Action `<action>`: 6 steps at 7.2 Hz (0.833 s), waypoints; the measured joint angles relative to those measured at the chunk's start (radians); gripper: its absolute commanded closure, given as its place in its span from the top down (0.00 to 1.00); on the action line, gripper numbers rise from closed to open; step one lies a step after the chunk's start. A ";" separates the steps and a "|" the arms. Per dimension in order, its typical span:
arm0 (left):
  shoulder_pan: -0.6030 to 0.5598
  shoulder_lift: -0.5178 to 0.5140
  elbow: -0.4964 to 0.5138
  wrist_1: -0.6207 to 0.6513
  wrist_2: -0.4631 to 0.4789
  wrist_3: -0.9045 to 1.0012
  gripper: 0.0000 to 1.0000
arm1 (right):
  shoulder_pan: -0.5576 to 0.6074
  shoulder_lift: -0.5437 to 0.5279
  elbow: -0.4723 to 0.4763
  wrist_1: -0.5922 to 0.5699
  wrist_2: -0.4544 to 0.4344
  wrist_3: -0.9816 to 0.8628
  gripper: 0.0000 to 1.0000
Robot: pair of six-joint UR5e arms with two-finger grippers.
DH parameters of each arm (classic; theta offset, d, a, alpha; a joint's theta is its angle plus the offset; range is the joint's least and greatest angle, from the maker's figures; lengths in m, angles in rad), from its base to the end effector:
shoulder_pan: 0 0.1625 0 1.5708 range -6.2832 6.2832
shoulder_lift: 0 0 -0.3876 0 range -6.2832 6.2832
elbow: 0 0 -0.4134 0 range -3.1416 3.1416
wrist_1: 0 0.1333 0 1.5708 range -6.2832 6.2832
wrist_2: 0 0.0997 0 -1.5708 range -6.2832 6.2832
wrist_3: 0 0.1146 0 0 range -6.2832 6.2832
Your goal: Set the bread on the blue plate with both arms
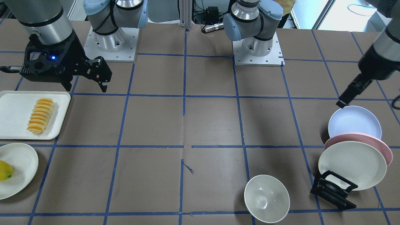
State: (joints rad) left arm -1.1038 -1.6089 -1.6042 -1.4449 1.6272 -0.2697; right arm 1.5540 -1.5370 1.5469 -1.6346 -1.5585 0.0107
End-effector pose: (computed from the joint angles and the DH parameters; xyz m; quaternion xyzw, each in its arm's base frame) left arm 0.1266 -0.5329 0.4115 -0.3605 0.9319 -0.0243 0.0307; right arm 0.1258 -0.5344 0.4367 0.0136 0.9995 -0.0270 0.0061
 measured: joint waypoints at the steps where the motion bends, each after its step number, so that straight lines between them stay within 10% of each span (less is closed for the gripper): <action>1: 0.096 -0.017 -0.013 -0.009 0.001 0.002 1.00 | 0.000 0.000 0.000 -0.001 0.000 0.000 1.00; 6: 0.252 -0.190 -0.084 0.150 0.154 0.096 0.95 | -0.001 0.000 0.000 -0.006 -0.003 -0.001 1.00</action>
State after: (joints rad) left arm -0.8521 -1.7992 -1.6883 -1.2951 1.7817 -0.1741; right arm 1.5525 -1.5369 1.5465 -1.6408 -1.5618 0.0093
